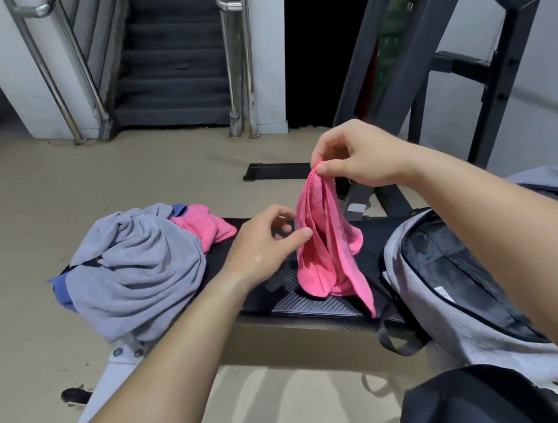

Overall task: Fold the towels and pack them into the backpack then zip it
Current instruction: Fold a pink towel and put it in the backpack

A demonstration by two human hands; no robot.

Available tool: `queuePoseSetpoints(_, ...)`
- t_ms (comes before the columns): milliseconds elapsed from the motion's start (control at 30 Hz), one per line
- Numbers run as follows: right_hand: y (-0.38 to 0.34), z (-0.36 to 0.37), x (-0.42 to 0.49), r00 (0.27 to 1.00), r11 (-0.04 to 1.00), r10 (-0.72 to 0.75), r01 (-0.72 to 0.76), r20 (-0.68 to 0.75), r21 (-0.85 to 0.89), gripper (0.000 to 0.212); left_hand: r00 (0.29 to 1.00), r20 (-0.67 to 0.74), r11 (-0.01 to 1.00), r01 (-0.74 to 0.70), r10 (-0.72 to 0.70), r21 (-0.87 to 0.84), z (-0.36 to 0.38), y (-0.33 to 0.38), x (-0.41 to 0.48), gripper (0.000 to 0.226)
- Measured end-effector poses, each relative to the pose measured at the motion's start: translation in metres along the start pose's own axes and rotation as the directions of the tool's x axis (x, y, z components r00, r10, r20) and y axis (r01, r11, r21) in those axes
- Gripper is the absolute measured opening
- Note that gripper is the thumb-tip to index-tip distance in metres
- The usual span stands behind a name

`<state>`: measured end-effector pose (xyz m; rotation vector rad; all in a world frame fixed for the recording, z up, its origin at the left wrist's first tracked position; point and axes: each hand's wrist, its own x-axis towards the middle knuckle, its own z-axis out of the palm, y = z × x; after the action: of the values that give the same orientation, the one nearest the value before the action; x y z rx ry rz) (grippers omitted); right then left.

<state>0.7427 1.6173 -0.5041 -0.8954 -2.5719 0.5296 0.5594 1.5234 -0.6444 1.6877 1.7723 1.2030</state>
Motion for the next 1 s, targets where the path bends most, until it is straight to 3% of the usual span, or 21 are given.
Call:
queuePoseSetpoints(167,-0.002,-0.011,0.002,0.999,0.999,-0.017,0.018,-0.030,0.048,0.004,0.998,-0.062,0.982,0.017,-0.006,0.188,0.015,-0.002,0.009,0.014)
queuePoseSetpoints(367,0.004,-0.021,0.001,1.000,1.000,-0.005,0.005,-0.024,0.007,0.006,0.992,-0.029,0.980,0.129,-0.126,0.151,0.017,-0.011,0.008,0.018)
queuePoseSetpoints(467,0.012,-0.023,0.001,0.993,0.999,0.021,-0.025,-0.112,-0.030,0.008,0.991,0.049,0.970,0.112,-0.125,0.214,0.016,-0.017,0.005,0.019)
queuePoseSetpoints(600,0.031,-0.025,-0.002,0.972,0.988,0.096,-0.120,-0.216,-0.098,0.007,0.977,0.030,0.946,0.197,-0.211,0.258,0.000,-0.033,0.000,0.019)
queuePoseSetpoints(700,0.051,-0.021,-0.009,0.945,0.963,0.195,-0.236,-0.264,-0.133,0.010,0.946,-0.005,0.940,0.322,-0.324,0.115,-0.027,-0.042,-0.004,0.019)
queuePoseSetpoints(867,0.070,0.012,-0.017,0.909,0.920,0.342,-0.375,-0.237,-0.112,0.010,0.876,-0.047,0.813,0.423,-0.479,-0.400,-0.067,-0.035,-0.014,0.022)
queuePoseSetpoints(1000,0.065,0.037,-0.013,0.868,0.905,0.411,-0.425,-0.281,0.011,0.011,0.879,0.000,0.786,0.425,-0.476,-0.449,-0.078,-0.031,-0.024,0.021)
